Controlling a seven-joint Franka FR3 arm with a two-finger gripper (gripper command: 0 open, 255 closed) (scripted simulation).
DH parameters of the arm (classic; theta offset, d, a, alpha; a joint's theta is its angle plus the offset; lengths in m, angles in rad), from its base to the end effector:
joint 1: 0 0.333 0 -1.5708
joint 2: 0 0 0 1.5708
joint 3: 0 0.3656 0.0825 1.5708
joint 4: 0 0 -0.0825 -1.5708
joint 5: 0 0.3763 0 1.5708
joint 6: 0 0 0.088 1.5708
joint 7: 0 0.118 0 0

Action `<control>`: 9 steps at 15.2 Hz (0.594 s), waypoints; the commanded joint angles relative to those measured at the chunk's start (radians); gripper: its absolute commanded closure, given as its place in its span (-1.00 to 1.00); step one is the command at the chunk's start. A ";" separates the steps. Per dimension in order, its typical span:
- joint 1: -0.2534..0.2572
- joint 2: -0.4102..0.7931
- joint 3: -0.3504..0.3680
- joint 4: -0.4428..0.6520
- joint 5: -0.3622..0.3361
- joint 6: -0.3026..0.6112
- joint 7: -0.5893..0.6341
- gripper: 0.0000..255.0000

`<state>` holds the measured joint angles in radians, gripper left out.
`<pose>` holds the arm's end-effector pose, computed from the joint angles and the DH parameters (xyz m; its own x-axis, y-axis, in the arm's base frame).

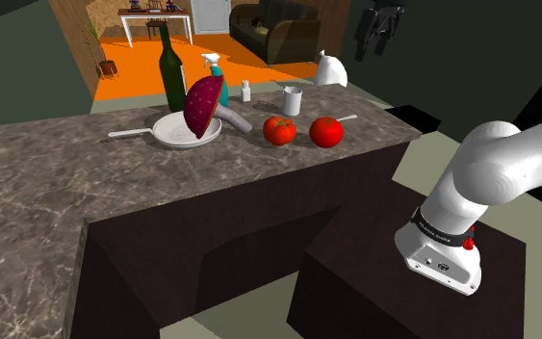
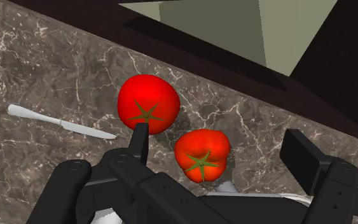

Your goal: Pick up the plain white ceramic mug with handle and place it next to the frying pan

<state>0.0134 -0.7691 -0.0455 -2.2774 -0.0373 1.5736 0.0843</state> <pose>0.2708 -0.0195 0.6466 0.9923 -0.1053 0.0649 -0.1055 -0.9944 0.0001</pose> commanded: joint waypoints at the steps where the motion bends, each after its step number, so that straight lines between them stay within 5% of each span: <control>1: 0.000 0.000 0.000 0.000 0.000 0.000 0.000 -1.00; 9: -0.017 0.252 -0.052 0.041 -0.015 0.206 -0.020 -1.00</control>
<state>-0.0027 -0.5558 -0.0927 -2.2465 -0.0526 1.7513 0.0649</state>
